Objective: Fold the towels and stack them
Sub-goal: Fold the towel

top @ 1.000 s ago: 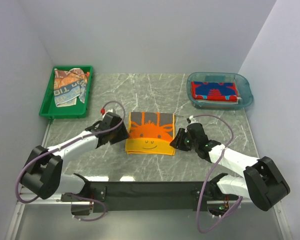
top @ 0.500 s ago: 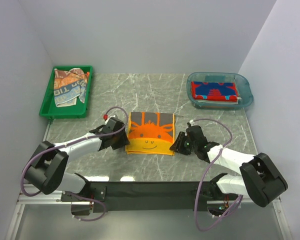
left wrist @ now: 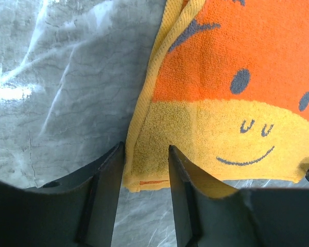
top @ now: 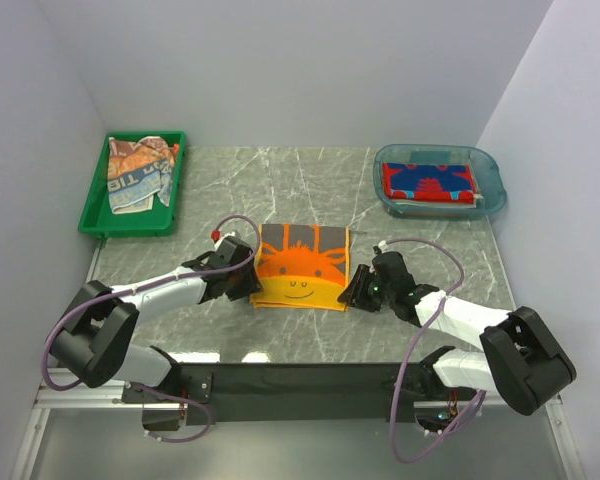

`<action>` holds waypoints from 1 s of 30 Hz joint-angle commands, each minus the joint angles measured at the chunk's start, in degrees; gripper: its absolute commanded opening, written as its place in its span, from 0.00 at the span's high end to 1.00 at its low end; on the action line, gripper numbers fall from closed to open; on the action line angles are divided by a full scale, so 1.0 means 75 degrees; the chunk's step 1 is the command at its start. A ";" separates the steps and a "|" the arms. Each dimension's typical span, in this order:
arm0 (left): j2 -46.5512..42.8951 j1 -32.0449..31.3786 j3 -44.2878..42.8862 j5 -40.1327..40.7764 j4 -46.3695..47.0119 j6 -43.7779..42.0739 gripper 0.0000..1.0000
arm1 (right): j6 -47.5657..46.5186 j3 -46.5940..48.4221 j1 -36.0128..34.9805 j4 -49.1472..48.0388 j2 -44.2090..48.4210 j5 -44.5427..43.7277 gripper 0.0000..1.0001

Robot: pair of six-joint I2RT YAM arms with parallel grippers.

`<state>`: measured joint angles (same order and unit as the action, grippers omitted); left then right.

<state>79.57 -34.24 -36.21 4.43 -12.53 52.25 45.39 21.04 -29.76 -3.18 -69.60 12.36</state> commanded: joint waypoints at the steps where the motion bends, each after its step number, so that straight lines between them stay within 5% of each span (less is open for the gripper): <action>1: 0.0055 -0.0075 0.0058 0.0019 0.0113 0.0088 0.55 | 0.0077 0.0124 -0.0075 -0.0138 0.0046 0.0180 0.59; 9: 0.0101 -0.0099 0.0070 0.0008 0.0148 0.0088 0.55 | 0.0113 0.0277 -0.0099 -0.0127 0.0163 0.0180 0.61; 21: 0.0055 -0.0122 0.0105 0.0042 0.0019 0.0088 0.56 | 0.0195 0.0066 -0.0099 -0.0443 -0.0329 0.0168 0.85; 24: -0.0062 -0.0134 0.0233 0.0078 -0.0028 0.0111 0.58 | 0.0195 0.0043 -0.0099 -0.0490 -0.0306 0.0169 0.98; 30: -0.0331 -0.0146 0.0432 0.0113 -0.0367 0.0228 0.60 | 0.0077 0.0172 -0.0110 -0.0244 -0.0106 0.0039 1.00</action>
<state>78.56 -34.76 -34.81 4.67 -11.88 52.88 46.59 21.30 -30.13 -4.27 -71.77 13.54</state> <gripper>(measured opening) 0.398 0.009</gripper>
